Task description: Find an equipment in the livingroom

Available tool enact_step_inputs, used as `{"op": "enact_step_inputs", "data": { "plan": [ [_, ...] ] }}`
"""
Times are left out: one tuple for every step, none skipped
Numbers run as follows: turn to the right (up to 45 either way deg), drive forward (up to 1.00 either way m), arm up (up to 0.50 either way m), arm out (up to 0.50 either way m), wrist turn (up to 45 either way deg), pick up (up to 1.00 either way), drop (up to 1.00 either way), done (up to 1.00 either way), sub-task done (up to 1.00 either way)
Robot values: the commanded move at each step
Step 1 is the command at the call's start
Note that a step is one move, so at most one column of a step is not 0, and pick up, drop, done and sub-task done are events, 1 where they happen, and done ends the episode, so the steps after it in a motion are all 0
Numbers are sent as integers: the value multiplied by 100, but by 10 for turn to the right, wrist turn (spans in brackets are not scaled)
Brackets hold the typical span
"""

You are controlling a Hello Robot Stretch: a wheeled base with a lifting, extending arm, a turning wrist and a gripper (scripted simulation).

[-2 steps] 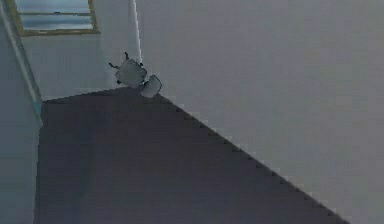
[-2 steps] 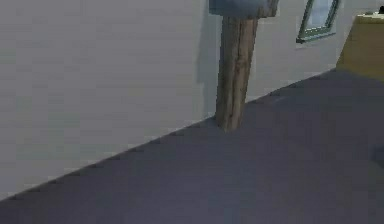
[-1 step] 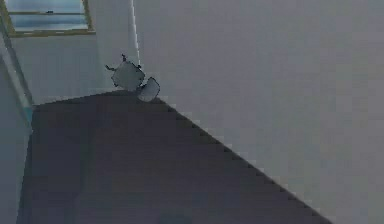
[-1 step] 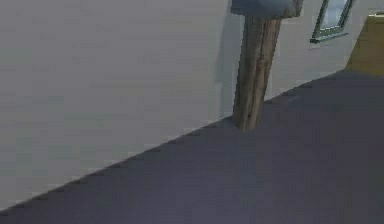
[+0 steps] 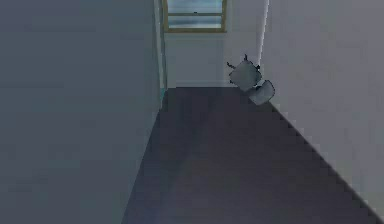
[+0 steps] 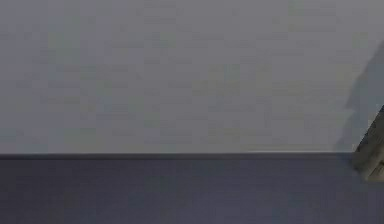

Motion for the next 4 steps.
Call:
{"op": "enact_step_inputs", "data": {
  "plan": [
    [0,100,0,0,0,0,0,0,0],
    [-30,0,0,0,0,0,0,0,0],
    [0,100,0,0,0,0,0,0,0],
    [0,100,0,0,0,0,0,0,0]
  ]
}}
